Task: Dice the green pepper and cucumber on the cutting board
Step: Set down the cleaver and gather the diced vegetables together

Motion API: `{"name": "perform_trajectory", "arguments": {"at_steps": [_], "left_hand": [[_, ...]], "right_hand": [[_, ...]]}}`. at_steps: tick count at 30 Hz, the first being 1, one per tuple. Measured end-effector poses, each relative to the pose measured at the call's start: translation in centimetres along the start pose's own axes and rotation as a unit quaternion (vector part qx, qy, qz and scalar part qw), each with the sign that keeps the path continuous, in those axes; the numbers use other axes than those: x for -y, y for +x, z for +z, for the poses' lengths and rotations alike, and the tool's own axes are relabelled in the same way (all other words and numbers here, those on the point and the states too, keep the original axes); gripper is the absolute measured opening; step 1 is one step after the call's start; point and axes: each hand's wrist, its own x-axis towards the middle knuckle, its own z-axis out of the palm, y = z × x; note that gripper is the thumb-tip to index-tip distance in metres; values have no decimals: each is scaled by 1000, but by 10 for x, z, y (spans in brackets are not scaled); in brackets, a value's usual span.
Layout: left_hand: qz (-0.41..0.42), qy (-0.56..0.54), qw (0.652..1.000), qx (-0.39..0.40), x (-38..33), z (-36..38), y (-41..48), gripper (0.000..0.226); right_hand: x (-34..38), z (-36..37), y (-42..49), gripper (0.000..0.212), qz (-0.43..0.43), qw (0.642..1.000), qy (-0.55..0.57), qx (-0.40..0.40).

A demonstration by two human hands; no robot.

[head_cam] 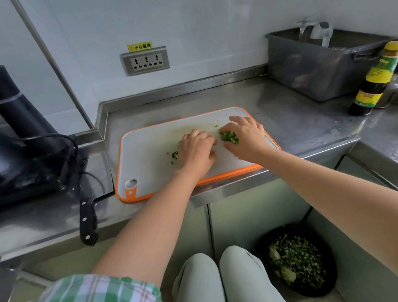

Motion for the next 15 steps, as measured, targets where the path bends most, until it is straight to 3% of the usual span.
{"name": "perform_trajectory", "arguments": {"at_steps": [4,9,12,15], "left_hand": [[-4,52,999,-1,-2,15,10,20],[-37,68,996,-51,10,17,15,5],[-27,48,996,-71,11,17,13,4],[-23,31,995,-90,8,15,10,6]], "right_hand": [[-11,15,1,44,-69,991,-99,50],[-30,16,5,34,-74,996,-51,20],[-39,7,6,48,-120,993,-4,7],[-51,-1,-1,67,-171,984,-48,16]]}}
